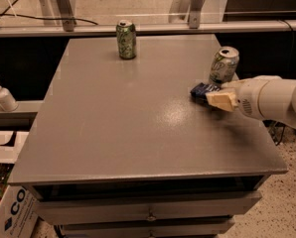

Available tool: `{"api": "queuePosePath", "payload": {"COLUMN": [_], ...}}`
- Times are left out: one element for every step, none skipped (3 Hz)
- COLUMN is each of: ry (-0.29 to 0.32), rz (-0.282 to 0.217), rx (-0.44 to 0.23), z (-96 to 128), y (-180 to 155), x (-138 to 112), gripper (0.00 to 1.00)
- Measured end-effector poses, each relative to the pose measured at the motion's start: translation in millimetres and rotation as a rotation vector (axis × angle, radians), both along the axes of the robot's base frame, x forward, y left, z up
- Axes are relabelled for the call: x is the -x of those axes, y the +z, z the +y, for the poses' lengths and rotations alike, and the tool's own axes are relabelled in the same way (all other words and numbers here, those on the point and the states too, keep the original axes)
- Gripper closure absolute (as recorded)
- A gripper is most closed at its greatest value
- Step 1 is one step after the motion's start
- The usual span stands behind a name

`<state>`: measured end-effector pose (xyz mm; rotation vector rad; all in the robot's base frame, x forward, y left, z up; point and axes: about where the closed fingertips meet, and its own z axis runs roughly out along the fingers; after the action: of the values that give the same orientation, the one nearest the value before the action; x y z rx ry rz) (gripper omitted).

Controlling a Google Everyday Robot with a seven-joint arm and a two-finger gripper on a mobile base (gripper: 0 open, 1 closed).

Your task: Move rxbar blueberry near 7up can

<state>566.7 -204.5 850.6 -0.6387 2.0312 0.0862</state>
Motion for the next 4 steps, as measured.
{"api": "queuePosePath", "payload": {"ry": [-0.064,-0.104,-0.123,-0.133], "rz": [0.01,0.017,0.027,0.036], "rx": [0.003,-0.002,-0.004,-0.005], "z": [-26,-42,-48,-51], "y": [-4,-3,-4,-5], "x": [4,5,6,7], "gripper": [1.0,0.81,0.58,0.35]}}
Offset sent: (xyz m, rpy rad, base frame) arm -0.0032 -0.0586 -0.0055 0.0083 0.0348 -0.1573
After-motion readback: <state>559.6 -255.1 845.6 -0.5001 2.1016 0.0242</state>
